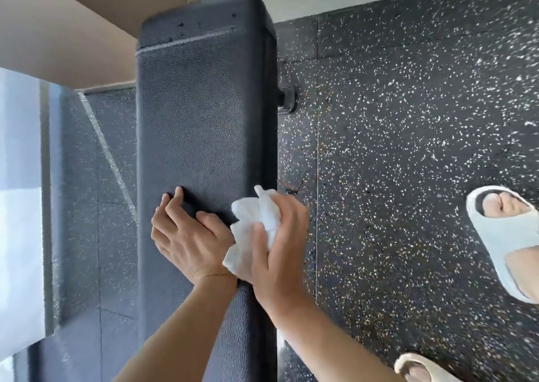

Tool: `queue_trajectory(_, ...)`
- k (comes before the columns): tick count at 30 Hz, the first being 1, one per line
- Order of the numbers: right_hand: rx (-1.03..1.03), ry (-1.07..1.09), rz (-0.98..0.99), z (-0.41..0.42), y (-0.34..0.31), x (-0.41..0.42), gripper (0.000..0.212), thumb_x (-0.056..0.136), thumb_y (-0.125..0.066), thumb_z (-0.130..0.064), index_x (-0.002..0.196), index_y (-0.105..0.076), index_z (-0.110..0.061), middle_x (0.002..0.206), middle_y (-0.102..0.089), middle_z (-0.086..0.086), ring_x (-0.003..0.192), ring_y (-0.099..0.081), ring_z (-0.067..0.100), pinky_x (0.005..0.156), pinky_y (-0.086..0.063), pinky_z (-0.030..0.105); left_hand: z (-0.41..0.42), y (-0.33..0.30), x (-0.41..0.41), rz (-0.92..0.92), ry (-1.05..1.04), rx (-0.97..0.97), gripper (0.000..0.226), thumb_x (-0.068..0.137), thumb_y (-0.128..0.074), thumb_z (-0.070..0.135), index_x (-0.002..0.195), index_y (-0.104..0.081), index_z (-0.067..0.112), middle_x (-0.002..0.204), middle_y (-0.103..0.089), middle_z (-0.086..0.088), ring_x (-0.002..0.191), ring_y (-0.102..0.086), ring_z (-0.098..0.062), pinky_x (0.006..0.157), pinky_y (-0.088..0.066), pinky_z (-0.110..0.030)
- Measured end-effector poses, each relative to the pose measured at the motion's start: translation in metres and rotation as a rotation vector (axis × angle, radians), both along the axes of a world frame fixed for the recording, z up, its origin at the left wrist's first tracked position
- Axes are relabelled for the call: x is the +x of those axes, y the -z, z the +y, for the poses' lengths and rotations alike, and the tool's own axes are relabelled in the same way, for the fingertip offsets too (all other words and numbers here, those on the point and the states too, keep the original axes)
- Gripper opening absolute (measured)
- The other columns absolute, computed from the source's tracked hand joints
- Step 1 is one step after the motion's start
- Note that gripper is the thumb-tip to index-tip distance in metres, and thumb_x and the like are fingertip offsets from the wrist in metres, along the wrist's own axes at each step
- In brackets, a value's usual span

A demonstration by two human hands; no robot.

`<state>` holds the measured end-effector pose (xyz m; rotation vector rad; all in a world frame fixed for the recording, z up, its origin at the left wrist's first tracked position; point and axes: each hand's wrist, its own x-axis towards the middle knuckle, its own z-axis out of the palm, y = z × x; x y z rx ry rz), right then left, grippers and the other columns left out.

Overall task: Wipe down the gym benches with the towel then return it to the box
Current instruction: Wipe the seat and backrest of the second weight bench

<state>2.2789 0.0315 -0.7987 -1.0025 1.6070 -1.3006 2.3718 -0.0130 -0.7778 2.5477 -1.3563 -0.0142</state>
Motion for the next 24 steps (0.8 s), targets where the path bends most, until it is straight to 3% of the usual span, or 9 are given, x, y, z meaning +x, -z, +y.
queue_trajectory(2,0.025,-0.009,-0.025,0.028,-0.002,0.006,0.044,0.106,-0.045,-0.035,0.149,-0.046,-0.026,0.147,-0.040,-0.016,0.135,-0.046,0.023,0.114,-0.037,0.040,-0.001,-0.001,-0.001,0.003,-0.014,-0.001,0.064,0.084,-0.035,0.032,0.144,-0.052,0.017,0.152,-0.044,-0.008,0.135,-0.040,-0.041,0.117,-0.028,-0.060)
queue_trajectory(6,0.079,0.005,-0.092,0.066,-0.009,0.017,0.047,0.100,-0.054,-0.033,0.146,-0.048,-0.028,0.145,-0.043,-0.011,0.135,-0.047,0.023,0.113,-0.040,0.041,0.002,-0.004,-0.004,-0.002,-0.008,0.002,0.057,0.089,-0.039,0.025,0.145,-0.050,0.017,0.151,-0.043,-0.009,0.135,-0.040,-0.040,0.117,-0.029,-0.057)
queue_trajectory(13,0.087,-0.059,-0.085,0.044,-0.006,0.007,0.046,0.097,-0.054,-0.024,0.140,-0.055,-0.008,0.141,-0.045,0.001,0.133,-0.047,0.025,0.113,-0.040,0.040,0.000,-0.003,-0.003,0.007,-0.021,-0.002,0.058,0.088,-0.041,0.024,0.144,-0.052,0.015,0.149,-0.046,-0.012,0.133,-0.043,-0.041,0.115,-0.031,-0.056)
queue_trajectory(17,-0.009,-0.020,0.029,-0.016,-0.002,-0.003,0.041,0.101,-0.049,-0.022,0.140,-0.049,-0.011,0.139,-0.039,-0.008,0.128,-0.047,0.025,0.111,-0.040,0.043,-0.002,-0.003,-0.002,0.015,-0.014,-0.003,0.060,0.085,-0.041,0.025,0.143,-0.054,0.015,0.149,-0.047,-0.010,0.133,-0.042,-0.040,0.117,-0.030,-0.057)
queue_trajectory(21,-0.053,-0.071,0.144,-0.073,0.004,-0.015,0.037,0.103,-0.055,-0.018,0.137,-0.052,-0.005,0.141,-0.043,0.011,0.126,-0.046,0.030,0.109,-0.039,0.048,-0.001,-0.003,-0.001,0.017,0.004,-0.001,0.060,0.086,-0.042,0.024,0.144,-0.053,0.015,0.152,-0.046,-0.008,0.138,-0.042,-0.039,0.117,-0.029,-0.058)
queue_trajectory(24,-0.172,-0.204,0.436,-0.125,0.002,-0.033,0.043,0.107,-0.044,-0.038,0.129,-0.061,-0.005,0.137,-0.051,0.014,0.122,-0.048,0.035,0.108,-0.038,0.047,0.001,-0.001,0.000,0.003,0.022,-0.002,0.058,0.089,-0.040,0.024,0.145,-0.050,0.016,0.154,-0.044,-0.008,0.141,-0.040,-0.037,0.120,-0.027,-0.056)
